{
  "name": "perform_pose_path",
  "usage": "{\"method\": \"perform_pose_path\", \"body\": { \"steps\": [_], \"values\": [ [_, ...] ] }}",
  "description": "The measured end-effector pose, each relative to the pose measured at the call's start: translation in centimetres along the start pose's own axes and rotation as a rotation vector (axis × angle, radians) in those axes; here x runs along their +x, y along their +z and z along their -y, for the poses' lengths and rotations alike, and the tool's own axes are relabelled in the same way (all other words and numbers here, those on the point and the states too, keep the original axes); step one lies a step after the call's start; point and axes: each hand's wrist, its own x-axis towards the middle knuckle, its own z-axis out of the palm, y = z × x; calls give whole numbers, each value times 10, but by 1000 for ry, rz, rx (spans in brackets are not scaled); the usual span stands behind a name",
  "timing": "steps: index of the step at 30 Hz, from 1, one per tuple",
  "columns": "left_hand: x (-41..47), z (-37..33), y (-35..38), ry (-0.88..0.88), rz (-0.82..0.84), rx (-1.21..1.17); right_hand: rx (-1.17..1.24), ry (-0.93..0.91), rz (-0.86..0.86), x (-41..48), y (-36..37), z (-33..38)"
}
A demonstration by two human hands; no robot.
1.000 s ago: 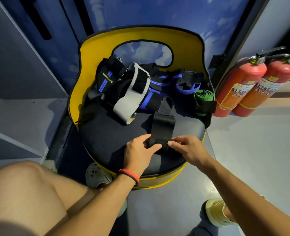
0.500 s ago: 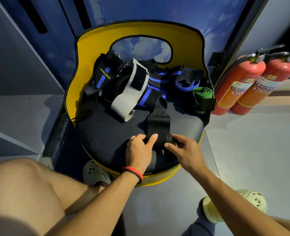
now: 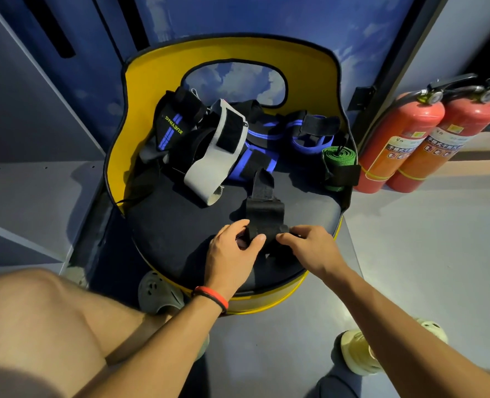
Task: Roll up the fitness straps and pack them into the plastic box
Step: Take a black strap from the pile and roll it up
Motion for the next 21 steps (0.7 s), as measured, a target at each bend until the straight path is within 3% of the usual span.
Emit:
{"method": "perform_pose_path", "body": {
  "steps": [5,10,13,16,18,21],
  "values": [
    [1,4,-5,-78,25,-116,-35,28,54,7,-4,2],
    [6,-2,-4,-166,15,-85,-144,-24,59,8,-2,-3],
    [13,-5,-9,-233,66,-85,-64,-281,-47,3,-2,-9],
    [21,-7,-15,-280,126,-78,-230,-589,-3,3,-1,-17],
    [28,-11,-20,-327,172,-74,-375,-648,-12,4,2,-21],
    [42,-16,-25,-381,133,-140,-404,-671,-57,4,6,-24]
  ]
}}
